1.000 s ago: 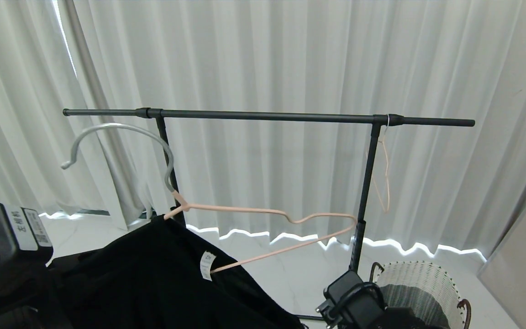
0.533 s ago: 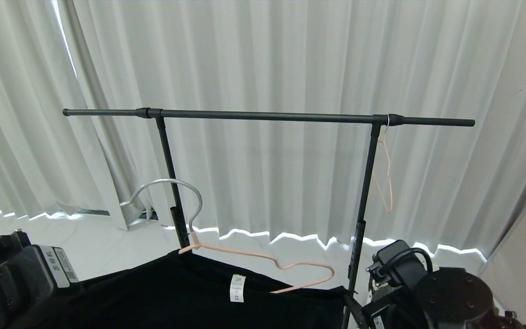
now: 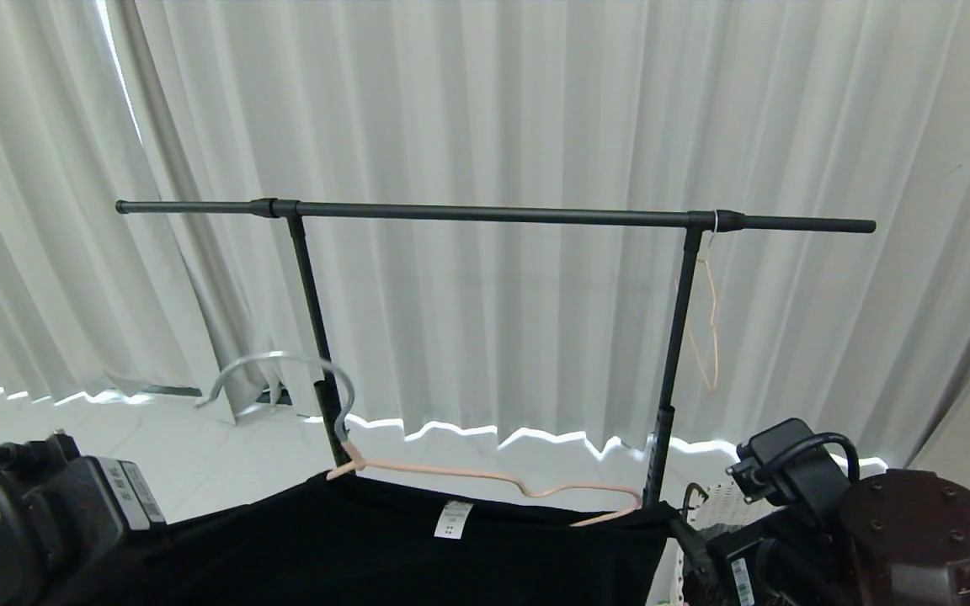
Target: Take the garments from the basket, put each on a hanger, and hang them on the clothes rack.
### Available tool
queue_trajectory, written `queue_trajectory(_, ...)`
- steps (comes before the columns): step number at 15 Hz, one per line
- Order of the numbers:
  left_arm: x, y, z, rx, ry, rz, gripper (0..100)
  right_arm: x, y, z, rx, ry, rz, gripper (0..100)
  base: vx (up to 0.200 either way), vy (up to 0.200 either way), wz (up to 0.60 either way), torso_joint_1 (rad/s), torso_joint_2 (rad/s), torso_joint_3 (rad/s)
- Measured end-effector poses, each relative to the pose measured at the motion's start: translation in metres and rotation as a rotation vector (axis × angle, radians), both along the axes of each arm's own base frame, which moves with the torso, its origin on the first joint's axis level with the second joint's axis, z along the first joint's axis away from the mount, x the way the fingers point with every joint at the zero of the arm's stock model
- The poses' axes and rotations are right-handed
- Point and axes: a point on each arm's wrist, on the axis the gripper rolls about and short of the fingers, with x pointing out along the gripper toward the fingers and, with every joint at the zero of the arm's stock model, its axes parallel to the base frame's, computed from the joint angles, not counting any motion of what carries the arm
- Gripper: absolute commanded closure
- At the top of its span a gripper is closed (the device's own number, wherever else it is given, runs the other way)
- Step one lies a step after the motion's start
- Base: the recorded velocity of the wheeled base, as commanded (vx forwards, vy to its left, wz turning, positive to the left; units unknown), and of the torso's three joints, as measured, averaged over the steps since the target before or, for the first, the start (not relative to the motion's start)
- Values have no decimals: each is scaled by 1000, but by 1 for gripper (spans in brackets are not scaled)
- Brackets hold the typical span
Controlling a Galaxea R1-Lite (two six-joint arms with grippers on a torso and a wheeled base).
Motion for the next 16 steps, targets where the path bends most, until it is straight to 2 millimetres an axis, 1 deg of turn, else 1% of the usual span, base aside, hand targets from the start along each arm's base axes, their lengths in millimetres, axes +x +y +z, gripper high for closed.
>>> queue_trajectory(2, 2, -2, 6, -66, -37, 14, 100, -1, -7, -5, -20, 14, -14, 0, 0, 0, 0, 0, 0, 0)
queue_trajectory(4, 3, -2, 7, -80, -46, 16, 100, 1, -12, -6, -26, 16, -37, 0, 0, 0, 0, 0, 0, 0)
queue_trajectory(6, 2, -2, 5, -72, -42, 13, 100, 3, -14, -5, -35, 7, -41, 0, 0, 0, 0, 0, 0, 0)
queue_trajectory(9, 1, 0, -6, 15, -43, 33, 100, -1, -16, 5, -49, -30, -1, 0, 0, 0, 0, 0, 0, 0)
queue_trajectory(11, 4, -1, -9, 37, -32, 63, 100, -10, -11, 11, -36, -53, 55, 0, 0, 0, 0, 0, 0, 0)
queue_trajectory(13, 8, -3, -4, -13, -31, 83, 100, -25, -2, 14, -20, -63, 144, 0, 0, 0, 0, 0, 0, 0)
queue_trajectory(16, 13, -6, 2, -82, -45, 103, 100, -55, 14, 17, 12, -45, 387, 0, 0, 0, 0, 0, 0, 0)
